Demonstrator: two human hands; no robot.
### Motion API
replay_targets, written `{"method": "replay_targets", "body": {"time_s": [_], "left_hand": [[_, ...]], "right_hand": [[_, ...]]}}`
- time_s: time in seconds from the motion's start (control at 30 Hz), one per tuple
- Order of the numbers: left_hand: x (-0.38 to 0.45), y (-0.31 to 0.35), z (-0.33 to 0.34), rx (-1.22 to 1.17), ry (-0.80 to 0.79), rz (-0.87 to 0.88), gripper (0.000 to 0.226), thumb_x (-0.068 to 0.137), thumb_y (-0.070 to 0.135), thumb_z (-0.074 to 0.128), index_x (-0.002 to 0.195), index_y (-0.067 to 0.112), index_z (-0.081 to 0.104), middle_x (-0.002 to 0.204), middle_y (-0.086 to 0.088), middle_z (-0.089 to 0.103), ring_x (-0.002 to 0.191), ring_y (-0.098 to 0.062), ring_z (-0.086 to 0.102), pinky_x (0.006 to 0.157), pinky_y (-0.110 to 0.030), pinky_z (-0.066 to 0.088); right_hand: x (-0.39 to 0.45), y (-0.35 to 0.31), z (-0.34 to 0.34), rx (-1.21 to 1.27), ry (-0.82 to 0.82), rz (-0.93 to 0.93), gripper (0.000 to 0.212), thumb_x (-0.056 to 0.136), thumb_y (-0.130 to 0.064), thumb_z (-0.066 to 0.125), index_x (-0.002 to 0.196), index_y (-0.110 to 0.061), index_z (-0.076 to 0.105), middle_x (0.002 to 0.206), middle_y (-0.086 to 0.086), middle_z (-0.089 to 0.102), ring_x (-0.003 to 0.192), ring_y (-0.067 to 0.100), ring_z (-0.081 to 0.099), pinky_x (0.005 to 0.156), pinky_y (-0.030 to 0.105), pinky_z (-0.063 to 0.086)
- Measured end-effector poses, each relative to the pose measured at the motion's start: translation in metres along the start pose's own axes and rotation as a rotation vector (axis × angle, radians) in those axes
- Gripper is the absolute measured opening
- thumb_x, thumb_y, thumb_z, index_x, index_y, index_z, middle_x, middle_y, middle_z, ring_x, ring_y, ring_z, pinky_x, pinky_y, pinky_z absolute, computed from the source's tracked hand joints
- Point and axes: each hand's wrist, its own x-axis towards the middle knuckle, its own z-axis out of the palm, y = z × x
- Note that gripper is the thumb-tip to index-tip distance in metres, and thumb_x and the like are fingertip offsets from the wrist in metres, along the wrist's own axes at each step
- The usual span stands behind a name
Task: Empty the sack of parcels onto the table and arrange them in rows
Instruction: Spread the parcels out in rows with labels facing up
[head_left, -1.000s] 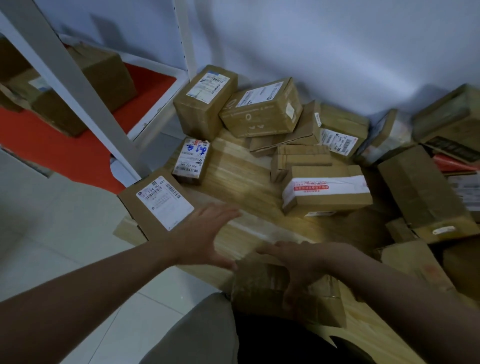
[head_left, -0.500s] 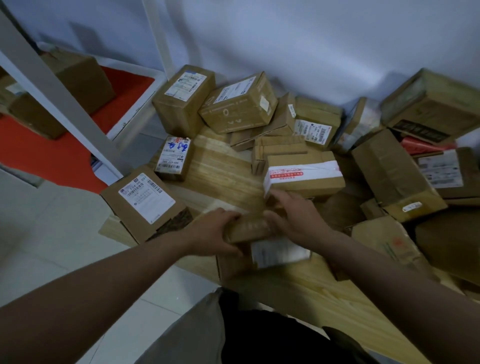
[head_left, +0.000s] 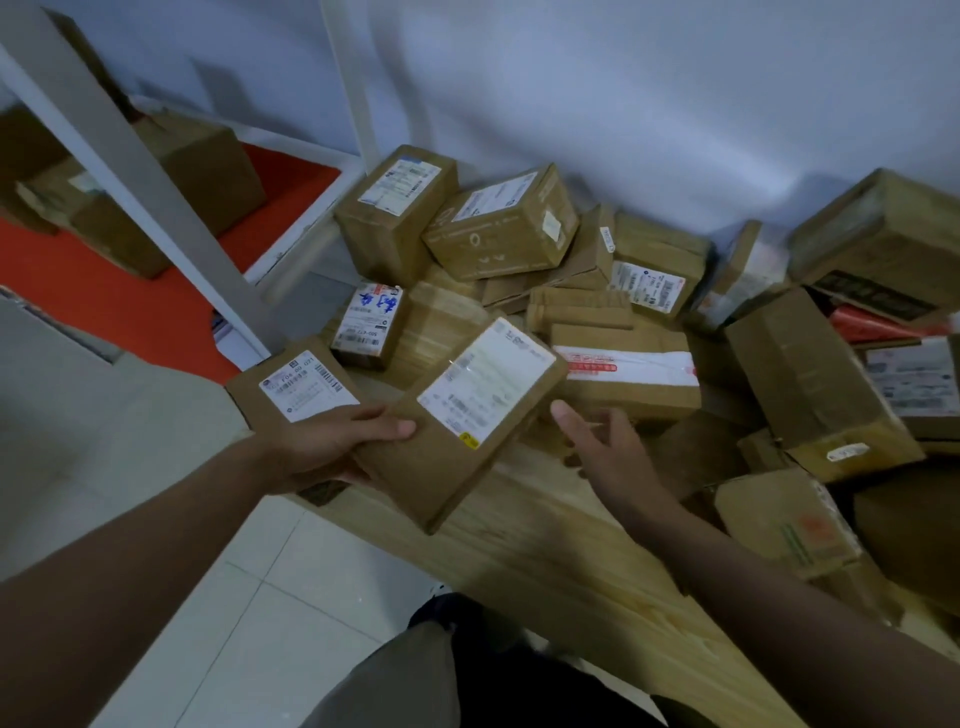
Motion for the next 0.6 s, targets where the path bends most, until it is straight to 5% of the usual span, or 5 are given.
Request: {"method": "replay_targets", "body": {"time_s": [0.1,0.2,0.33,0.43,0.6], "left_hand": [[-0.002,-0.005,0.010,-0.072,0.044,0.032,0.051,0.080,0.042,0.067,0.128,0.028,0.056,0.123,-0.001,0.068,0.110,-0.019,0.067,0.085,-0.035,0.059],[-0.005,-0.005,0.020,-0.095,0.094,0.056,0.055,0.080,0.048,0.067,0.130,0.030,0.054,0.123,-0.003,0.065,0.112,-0.022,0.065,0.094,-0.043,0.056],[-0.015,-0.001,0.008,0.065,0.272,0.144,0.048,0.089,0.059,0.055,0.131,0.036,0.049,0.119,0.015,0.057,0.109,-0.007,0.058,0.093,-0.024,0.049],[-0.015,-0.007,-0.034,0.411,0.423,0.323,0.084,0.071,0.074,0.066,0.143,0.042,0.039,0.138,0.014,0.048,0.129,-0.011,0.047,0.105,-0.032,0.042],[-0.005,-0.037,-0.113,1.626,0.375,0.319,0.139,0.049,0.082,0.073,0.156,0.037,-0.003,0.165,0.003,-0.007,0.153,-0.023,-0.006,0.123,-0.046,0.005]], "right_hand": [[0.004,-0.015,0.022,0.033,-0.278,0.094,0.096,0.057,-0.082,0.062,0.132,-0.022,0.051,0.116,-0.003,0.068,0.099,0.018,0.070,0.087,0.043,0.059],[0.012,-0.032,0.046,0.143,-0.373,0.143,0.105,0.054,-0.074,0.076,0.144,-0.032,0.039,0.123,-0.005,0.066,0.108,0.021,0.067,0.089,0.044,0.058],[0.033,-0.053,0.071,0.248,-0.338,0.159,0.071,0.080,-0.049,0.074,0.142,-0.032,0.042,0.119,-0.003,0.065,0.106,0.022,0.065,0.090,0.047,0.056],[0.058,-0.063,0.087,0.270,-0.231,0.202,0.071,0.083,-0.053,0.070,0.144,-0.031,0.042,0.124,-0.004,0.063,0.114,0.023,0.060,0.103,0.053,0.047],[0.090,-0.078,0.105,0.129,-0.182,0.161,0.064,0.095,-0.049,0.057,0.151,-0.027,0.034,0.141,-0.003,0.052,0.123,0.024,0.053,0.106,0.044,0.043]]}}
